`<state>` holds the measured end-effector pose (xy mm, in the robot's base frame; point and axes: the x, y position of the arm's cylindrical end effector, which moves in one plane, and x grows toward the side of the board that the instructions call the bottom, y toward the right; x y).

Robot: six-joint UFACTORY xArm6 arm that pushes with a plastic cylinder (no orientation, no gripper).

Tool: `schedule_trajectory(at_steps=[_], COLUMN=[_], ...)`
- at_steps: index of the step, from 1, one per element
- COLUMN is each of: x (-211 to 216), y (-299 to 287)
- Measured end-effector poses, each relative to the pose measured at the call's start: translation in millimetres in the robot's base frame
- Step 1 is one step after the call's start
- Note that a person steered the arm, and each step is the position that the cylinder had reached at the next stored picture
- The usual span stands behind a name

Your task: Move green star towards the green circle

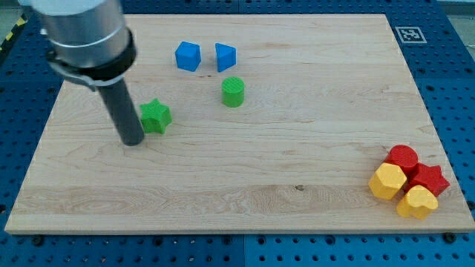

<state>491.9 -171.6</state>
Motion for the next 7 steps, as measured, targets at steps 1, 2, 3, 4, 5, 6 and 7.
schedule_trajectory(at_steps=[1, 2, 3, 4, 5, 6, 7], x=[0.0, -3.0, -16.4, -20.2, -20.2, -21.9, -33.9], y=[-4.9, -2.9, -2.9, 3.4, 21.7, 37.0, 38.2])
